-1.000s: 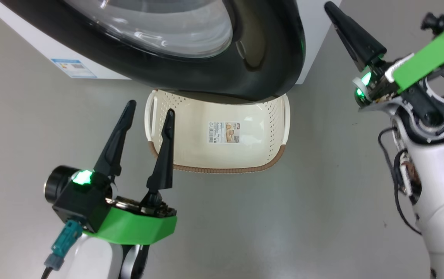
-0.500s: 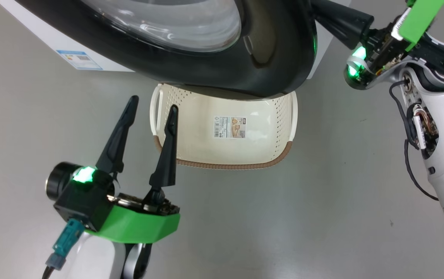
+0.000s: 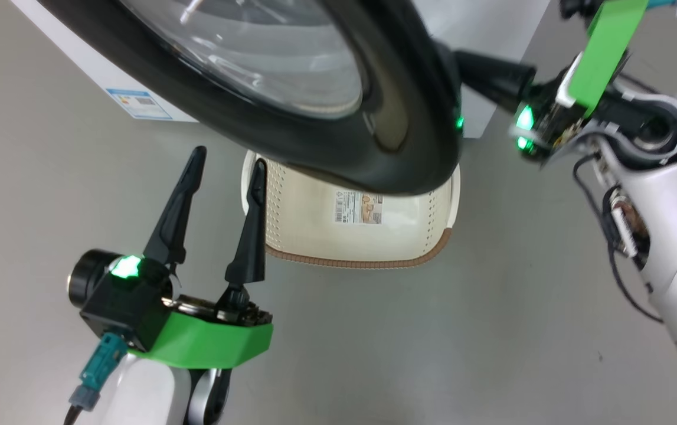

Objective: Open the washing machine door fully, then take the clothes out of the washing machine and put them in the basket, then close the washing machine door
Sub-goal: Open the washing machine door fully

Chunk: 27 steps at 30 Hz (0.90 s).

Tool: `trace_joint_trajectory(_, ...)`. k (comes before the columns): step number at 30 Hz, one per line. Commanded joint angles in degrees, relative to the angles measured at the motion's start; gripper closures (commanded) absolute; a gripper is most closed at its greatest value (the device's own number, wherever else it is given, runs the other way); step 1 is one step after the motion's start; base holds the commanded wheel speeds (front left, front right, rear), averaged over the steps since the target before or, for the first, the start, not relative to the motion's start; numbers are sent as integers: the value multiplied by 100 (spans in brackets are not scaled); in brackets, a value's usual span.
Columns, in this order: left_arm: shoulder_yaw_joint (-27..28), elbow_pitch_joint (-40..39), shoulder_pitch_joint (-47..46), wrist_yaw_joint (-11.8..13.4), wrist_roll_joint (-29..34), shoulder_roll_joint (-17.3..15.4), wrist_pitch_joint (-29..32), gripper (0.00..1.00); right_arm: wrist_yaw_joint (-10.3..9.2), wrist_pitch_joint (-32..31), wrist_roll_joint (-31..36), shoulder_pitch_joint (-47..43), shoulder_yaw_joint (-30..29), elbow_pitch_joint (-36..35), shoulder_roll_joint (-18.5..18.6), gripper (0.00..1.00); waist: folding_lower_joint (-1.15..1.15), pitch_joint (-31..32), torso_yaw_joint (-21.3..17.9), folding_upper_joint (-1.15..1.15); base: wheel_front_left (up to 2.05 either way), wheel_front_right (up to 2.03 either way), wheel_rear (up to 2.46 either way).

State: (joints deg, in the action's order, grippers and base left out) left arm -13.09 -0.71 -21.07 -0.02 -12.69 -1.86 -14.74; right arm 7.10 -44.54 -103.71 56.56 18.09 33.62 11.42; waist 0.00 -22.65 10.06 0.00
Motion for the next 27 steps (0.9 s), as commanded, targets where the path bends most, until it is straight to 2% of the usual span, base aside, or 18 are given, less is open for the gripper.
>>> trace_joint_trajectory(1,185,-133,45,45,-54,-101,-26,0,39,21,24,-197,115,-203,-135,100,0,88,47,0,0,0,0)
trace_joint_trajectory(20,220,83,458,240,-248,-101,-26,0,39,175,-306,-1143,730,-683,-129,100,0,781,471,0,0,0,0)
trace_joint_trajectory(27,254,290,676,242,-265,-101,-26,0,39,231,-457,-1401,950,-777,-119,100,0,1121,686,0,0,0,0)
